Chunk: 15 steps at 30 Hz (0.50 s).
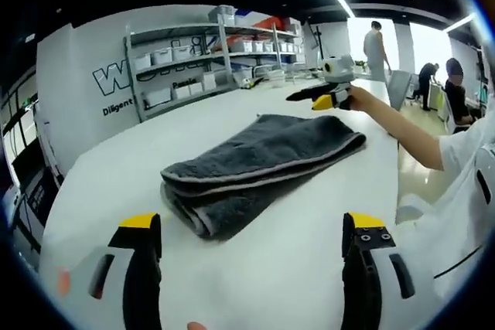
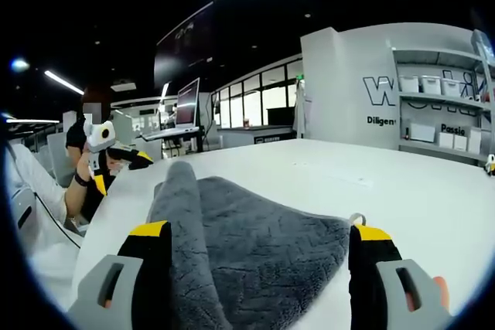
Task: Open the folded towel by lifting each exposed corner and separating the folded layers until the towel lies flat within the target outline without major curled edges
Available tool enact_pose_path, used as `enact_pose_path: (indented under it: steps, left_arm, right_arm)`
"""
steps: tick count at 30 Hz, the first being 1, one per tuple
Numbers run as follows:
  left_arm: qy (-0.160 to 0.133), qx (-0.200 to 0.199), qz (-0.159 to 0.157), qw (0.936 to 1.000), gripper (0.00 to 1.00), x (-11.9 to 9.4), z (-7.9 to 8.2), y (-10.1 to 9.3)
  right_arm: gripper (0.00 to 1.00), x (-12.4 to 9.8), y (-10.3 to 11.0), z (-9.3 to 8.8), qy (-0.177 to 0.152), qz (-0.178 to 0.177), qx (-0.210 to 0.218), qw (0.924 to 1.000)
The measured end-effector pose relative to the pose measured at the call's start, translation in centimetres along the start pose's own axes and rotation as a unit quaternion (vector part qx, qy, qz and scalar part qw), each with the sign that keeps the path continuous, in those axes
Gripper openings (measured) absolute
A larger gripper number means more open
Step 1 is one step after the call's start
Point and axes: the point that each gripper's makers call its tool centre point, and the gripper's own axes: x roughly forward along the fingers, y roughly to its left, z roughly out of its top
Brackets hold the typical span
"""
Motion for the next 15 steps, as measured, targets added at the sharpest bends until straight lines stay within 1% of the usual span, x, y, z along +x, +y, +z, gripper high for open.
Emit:
enact_pose_path:
  steps: [4,6,8,12,13,15]
  left_arm:
    - [0.004,0.017,0.018,0.9997,0.93,-0.1,0.4,1.1]
    - [0.014,0.039,0.033,0.9986,0.92,-0.1,0.5,1.8]
    - [0.022,0.050,0.041,0.9977,0.91,0.1,0.4,2.3]
    - [0.032,0.065,0.051,0.9961,0.89,0.5,0.3,2.9]
    - [0.035,0.068,0.056,0.9955,0.89,0.6,0.3,3.1]
    - [0.043,0.089,0.075,0.9923,0.88,0.6,0.3,3.8]
  right_arm:
    - [0.97,0.0,0.1,0.0,0.000,0.000,0.000,1.0000]
    - [0.97,0.0,0.0,0.0,0.001,0.000,-0.001,1.0000]
    - [0.97,0.0,-0.2,0.0,0.001,0.000,-0.001,1.0000]
    - [0.97,0.0,-0.3,0.0,0.002,0.000,-0.001,1.0000]
    - [0.97,0.0,-0.3,0.0,0.002,-0.001,-0.001,1.0000]
    - [0.97,0.0,-0.3,0.0,0.002,0.000,0.000,1.0000]
